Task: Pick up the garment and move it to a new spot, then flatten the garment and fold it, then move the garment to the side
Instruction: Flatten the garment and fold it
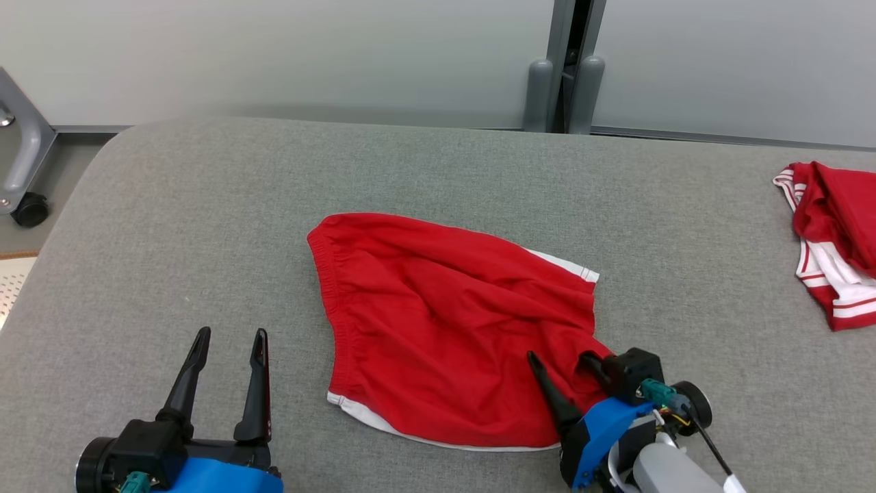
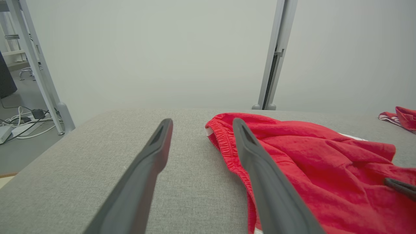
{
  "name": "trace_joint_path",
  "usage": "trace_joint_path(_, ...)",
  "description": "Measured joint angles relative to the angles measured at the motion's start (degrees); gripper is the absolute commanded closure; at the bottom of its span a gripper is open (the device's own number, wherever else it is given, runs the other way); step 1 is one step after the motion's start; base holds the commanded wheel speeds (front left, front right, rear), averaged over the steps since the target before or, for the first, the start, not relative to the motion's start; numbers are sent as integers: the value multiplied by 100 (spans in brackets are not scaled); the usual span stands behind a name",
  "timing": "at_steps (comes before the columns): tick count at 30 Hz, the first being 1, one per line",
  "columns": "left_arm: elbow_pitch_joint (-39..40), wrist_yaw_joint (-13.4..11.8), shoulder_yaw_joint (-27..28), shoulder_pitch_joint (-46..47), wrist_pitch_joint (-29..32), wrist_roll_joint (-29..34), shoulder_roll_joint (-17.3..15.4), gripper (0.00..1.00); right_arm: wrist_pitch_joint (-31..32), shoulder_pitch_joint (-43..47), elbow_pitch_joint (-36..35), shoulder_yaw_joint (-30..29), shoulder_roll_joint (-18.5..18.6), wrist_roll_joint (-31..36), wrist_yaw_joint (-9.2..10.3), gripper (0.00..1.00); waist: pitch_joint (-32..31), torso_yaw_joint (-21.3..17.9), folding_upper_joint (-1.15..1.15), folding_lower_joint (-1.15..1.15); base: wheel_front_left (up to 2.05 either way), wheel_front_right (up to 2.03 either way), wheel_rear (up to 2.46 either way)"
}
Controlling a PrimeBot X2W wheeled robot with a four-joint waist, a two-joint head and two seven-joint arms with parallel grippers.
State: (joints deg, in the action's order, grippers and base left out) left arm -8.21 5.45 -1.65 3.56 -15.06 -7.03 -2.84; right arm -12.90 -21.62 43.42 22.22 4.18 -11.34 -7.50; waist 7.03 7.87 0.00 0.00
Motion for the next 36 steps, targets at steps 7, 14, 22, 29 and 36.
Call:
trace_joint_path(7,1,-51,-44,14,0,-44,0,0,-171,-297,198,-236,-12,-124,0,100,42,42,0,0,0,0,0)
trace_joint_path(14,5,-73,-48,37,0,-75,0,0,-187,-656,100,-490,298,-368,0,100,128,-6,0,0,0,0,0)
trace_joint_path(22,-5,-75,-174,207,0,-101,1,0,-93,-1483,469,-513,662,-365,0,100,302,-6,0,0,0,0,0)
trace_joint_path(29,-36,-81,-227,255,0,-129,1,0,-126,-1786,1062,-478,682,-379,0,0,371,-21,0,0,0,0,0)
trace_joint_path(36,-59,-103,-211,254,0,-135,0,0,-209,-1435,524,-858,783,-414,0,0,281,-166,0,0,0,0,0)
